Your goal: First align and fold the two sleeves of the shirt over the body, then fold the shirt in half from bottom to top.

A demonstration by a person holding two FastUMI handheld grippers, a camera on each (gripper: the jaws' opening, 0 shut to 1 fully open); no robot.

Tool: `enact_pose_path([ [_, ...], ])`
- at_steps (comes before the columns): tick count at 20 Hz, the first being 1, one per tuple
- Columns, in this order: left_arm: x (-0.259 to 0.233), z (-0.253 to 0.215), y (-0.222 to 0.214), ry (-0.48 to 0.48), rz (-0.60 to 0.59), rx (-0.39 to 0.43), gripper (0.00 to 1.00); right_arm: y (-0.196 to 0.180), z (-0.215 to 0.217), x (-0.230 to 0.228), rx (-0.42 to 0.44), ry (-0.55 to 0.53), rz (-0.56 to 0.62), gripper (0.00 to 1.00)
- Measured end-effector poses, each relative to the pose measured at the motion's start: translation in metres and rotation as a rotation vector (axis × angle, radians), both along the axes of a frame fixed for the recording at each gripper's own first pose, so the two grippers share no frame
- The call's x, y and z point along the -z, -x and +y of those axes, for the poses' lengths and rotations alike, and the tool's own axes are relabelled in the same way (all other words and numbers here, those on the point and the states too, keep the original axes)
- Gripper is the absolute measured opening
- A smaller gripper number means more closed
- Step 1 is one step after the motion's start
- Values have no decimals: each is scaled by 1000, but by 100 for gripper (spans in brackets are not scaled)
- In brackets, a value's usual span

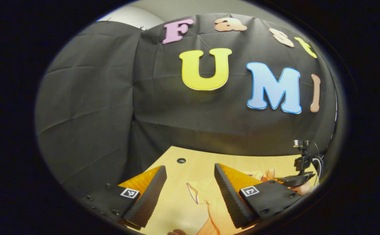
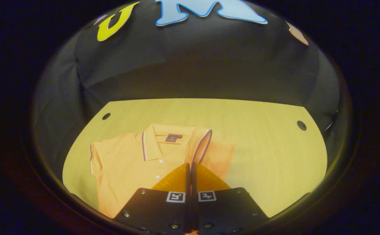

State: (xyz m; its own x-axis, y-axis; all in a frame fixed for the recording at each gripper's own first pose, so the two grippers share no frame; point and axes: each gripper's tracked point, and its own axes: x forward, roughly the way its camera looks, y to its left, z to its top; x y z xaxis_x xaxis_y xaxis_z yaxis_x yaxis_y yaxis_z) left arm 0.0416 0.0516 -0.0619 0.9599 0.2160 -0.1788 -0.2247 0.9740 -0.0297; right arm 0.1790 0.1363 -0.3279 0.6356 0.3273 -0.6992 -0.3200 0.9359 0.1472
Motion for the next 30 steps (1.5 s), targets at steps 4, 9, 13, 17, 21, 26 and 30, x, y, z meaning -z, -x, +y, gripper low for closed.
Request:
enact_pose_path([
  [4,10,14,11,2,18,-27,97,10,16,26,-48,38,50,0],
  [9,15,30,17,8,27,-48,96,11,17,41,-50,86,74,2],
  [13,24,31,10,20,40,-36,96,12,11,31,-31,84,67,22],
  [17,48,21,-13,43,84,22,97,12,0,-13,21,45,-15,47],
  [21,97,6,-59,66,150,98,97,24,-5,-82,59,-47,-121,49],
  [26,166,-2,-107,58,238,166,97,56,-16,-152,109,-125,-213,49],
  [30,225,-8,-135,65,318,197,97,83,-27,-183,142,-141,-239,49],
])
